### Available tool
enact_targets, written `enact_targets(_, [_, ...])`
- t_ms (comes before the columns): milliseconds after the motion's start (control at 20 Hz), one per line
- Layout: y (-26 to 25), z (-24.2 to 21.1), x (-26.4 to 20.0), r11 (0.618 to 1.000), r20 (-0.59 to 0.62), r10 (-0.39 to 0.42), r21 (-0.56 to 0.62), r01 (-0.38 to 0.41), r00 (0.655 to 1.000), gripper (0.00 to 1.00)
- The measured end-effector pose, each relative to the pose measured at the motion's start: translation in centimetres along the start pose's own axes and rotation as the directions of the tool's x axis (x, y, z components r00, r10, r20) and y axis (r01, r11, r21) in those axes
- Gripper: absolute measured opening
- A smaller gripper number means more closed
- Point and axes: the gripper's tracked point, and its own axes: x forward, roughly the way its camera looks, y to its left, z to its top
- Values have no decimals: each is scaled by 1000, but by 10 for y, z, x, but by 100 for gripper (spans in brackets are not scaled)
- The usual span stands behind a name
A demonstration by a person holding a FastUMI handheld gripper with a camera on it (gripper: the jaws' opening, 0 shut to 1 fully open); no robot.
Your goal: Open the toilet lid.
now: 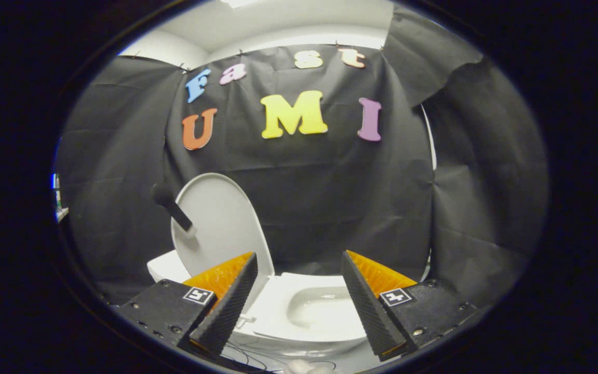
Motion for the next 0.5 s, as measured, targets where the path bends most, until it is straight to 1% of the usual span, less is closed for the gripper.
enact_targets(150, [-39,-24,-5,995,-22,-87,42,88,996,100])
enact_targets(300, [-59,-36,-11,990,-27,-136,27,136,990,98])
enact_targets(400, [-62,-36,-16,989,-5,-146,-24,146,989,98])
enact_targets(500, [-57,-29,-20,990,27,-128,-57,129,991,99])
